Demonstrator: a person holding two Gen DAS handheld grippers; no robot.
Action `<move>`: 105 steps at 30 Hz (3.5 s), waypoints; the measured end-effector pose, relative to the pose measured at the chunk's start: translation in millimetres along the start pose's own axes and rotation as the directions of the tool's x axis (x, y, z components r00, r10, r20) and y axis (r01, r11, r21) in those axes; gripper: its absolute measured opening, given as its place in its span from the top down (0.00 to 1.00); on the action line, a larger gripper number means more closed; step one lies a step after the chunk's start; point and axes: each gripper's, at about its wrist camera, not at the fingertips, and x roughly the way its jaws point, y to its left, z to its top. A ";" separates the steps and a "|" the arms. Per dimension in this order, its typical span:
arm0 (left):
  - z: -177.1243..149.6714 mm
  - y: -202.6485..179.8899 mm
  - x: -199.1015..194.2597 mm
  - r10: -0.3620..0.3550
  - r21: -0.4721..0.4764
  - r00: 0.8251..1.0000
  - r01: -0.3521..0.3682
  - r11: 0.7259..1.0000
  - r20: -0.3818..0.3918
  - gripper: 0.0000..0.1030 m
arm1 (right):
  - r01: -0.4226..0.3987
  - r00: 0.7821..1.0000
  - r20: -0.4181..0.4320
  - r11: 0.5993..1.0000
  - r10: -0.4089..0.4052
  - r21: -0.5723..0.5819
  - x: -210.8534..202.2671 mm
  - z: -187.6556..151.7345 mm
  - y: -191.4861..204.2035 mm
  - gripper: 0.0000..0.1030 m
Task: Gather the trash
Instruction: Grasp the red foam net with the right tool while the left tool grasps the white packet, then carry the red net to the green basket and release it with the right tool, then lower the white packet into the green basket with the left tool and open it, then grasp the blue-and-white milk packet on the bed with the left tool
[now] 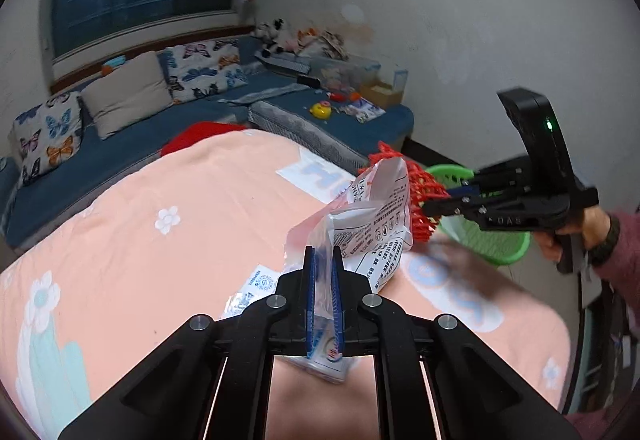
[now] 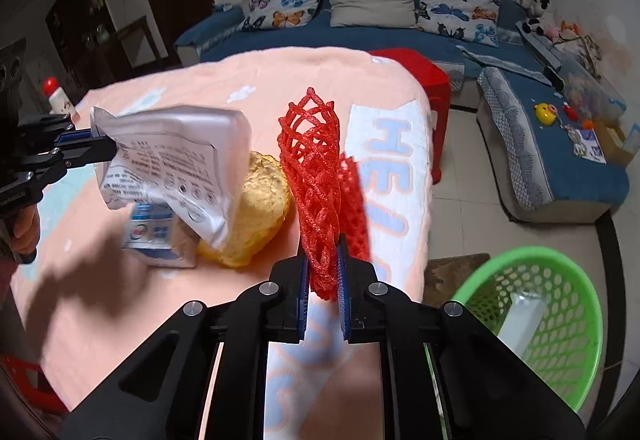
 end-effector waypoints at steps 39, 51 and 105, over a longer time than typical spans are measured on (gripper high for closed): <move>47.9 -198.1 94.2 -0.113 0.089 0.992 0.118 0.989 -0.061 0.94 | 0.253 0.964 -0.038 0.864 -0.263 0.435 -107.9 -147.9 -177.5 0.65; 51.0 -218.6 142.0 -0.109 0.051 0.985 0.117 0.992 -0.131 0.94 | 0.248 0.961 -0.004 0.853 -0.278 0.460 -126.8 -160.6 -185.8 0.51; -7.3 -25.2 29.2 0.497 -0.471 0.825 -0.562 0.680 -0.268 0.19 | 0.092 0.991 0.073 0.970 -0.111 0.225 -88.4 -90.0 -81.4 0.32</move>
